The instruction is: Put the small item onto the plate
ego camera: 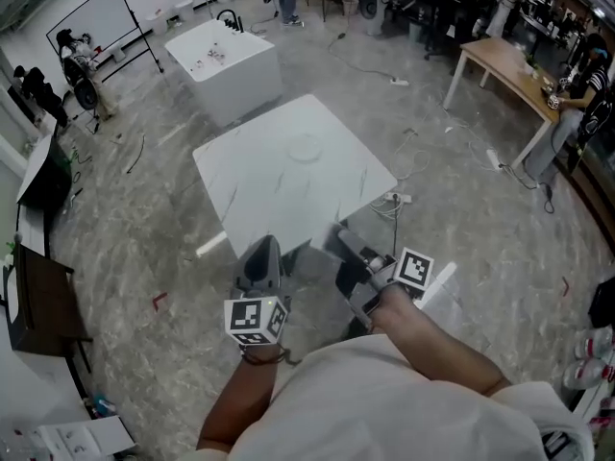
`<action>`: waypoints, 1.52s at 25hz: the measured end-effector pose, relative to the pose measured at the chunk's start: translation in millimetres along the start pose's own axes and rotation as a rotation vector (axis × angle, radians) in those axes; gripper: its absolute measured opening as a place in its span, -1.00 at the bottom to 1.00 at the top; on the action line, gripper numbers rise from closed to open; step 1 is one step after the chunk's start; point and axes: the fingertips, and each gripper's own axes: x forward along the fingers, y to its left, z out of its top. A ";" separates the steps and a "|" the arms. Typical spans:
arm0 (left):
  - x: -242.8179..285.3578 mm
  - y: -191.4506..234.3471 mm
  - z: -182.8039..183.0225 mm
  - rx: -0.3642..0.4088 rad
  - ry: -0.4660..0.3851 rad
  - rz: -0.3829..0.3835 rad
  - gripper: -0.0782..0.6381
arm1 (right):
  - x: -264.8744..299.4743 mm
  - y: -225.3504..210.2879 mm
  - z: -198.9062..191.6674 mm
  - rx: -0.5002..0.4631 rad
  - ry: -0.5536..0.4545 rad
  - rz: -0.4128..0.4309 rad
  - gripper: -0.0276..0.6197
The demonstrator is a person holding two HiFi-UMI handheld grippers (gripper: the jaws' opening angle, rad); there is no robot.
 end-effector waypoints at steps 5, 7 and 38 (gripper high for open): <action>71.2 -1.9 -3.1 0.001 0.015 0.024 -0.76 | 38.3 -8.3 57.4 0.008 0.041 -0.009 -0.64; 92.0 1.7 -0.8 0.000 0.011 0.039 -0.76 | 53.7 -9.3 72.1 0.012 0.067 -0.007 -0.64; 406.8 174.7 -5.9 0.011 0.025 -0.076 -0.76 | 337.3 -77.6 257.6 -0.004 -0.072 -0.055 -0.64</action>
